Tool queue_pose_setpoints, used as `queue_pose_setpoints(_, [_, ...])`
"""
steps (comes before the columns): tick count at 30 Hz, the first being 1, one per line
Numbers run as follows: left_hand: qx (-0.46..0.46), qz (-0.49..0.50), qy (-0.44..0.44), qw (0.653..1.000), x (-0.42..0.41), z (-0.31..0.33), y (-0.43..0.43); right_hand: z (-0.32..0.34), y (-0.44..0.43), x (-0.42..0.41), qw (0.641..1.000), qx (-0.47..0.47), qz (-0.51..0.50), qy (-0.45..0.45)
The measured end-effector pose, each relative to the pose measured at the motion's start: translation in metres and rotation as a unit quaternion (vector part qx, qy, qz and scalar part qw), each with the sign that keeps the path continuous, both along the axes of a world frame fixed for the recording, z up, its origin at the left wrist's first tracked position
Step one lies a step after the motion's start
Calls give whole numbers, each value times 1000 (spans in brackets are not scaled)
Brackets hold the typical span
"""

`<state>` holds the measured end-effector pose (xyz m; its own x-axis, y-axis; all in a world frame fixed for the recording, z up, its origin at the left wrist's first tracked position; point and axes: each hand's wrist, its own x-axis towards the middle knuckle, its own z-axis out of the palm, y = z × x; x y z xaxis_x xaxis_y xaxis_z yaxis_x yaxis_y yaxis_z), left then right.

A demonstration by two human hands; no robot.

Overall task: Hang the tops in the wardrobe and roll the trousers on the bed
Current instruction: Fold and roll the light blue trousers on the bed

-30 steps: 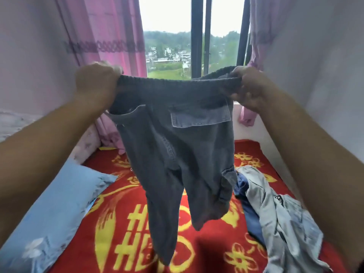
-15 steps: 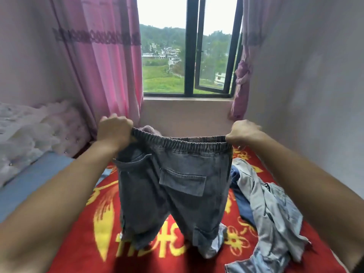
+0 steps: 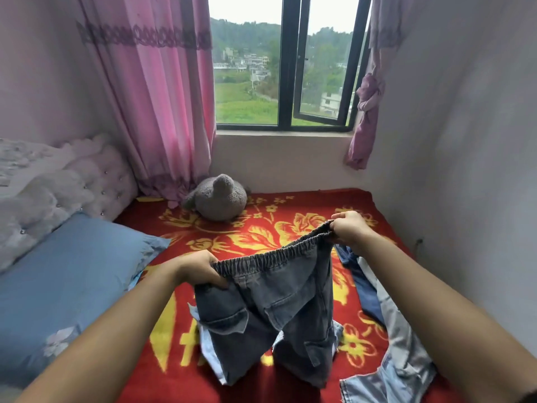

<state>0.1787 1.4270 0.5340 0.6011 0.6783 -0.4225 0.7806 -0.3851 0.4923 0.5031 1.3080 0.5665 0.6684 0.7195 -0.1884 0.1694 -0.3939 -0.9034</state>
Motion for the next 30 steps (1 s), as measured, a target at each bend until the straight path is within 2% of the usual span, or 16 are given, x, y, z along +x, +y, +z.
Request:
queue_pose_setpoints(2, [29, -29, 27, 999, 8, 1, -1, -7, 4, -1, 998, 26, -23, 45])
queue_pose_setpoints(4, [92, -59, 92, 990, 20, 4, -5, -11, 5, -5, 999, 32, -23, 28])
queue_pose_setpoints(5, [142, -61, 131, 979, 26, 4, -8, -12, 3, -8, 999, 23, -19, -24])
queue_pose_setpoints(7, [248, -33, 179, 952, 34, 3, -14, -12, -8, -9, 977, -29, 17, -211])
queue_pose_setpoints(9, [282, 16, 155, 947, 39, -2, -15, -11, -25, -10, 891, -130, 74, -429])
queue_pose_setpoints(11, [227, 63, 61, 970, 39, -7, -16, -16, -39, -8, 839, -185, 83, -505])
queue_pose_setpoints(12, [172, 68, -7, 983, 39, -10, -16, -19, -43, -6, 850, -197, 73, -484])
queue_pose_setpoints(14, [31, 62, -123, 990, 39, -19, -20, -20, -48, -2, 909, -186, 47, -369])
queue_pose_setpoints(17, [-142, 50, -152, 977, 33, -26, -31, -23, -51, 4, 994, -83, -12, -73])
queue_pose_setpoints(18, [-165, 41, -140, 975, 32, -28, -32, -26, -51, 3, 998, -53, -38, 13])
queue_pose_setpoints(20, [-180, 37, -129, 974, 32, -32, -36, -29, -49, 0, 994, -34, -62, 88])
queue_pose_setpoints(24, [-265, 111, -173, 942, 36, -34, -42, -37, -43, -12, 995, -37, -14, 93])
queue_pose_setpoints(25, [-273, 142, -195, 931, 35, -33, -42, -37, -44, -14, 997, -38, 8, 67])
queue_pose_setpoints(27, [-193, 193, -206, 940, 29, -28, -37, -37, -49, -10, 995, -55, 56, -60])
queue_pose_setpoints(28, [-121, 206, -184, 954, 24, -27, -33, -35, -54, -5, 978, -86, 72, -174])
queue_pose_setpoints(30, [30, 201, -97, 974, 10, -24, -24, -30, -66, 0, 906, -165, 72, -383])
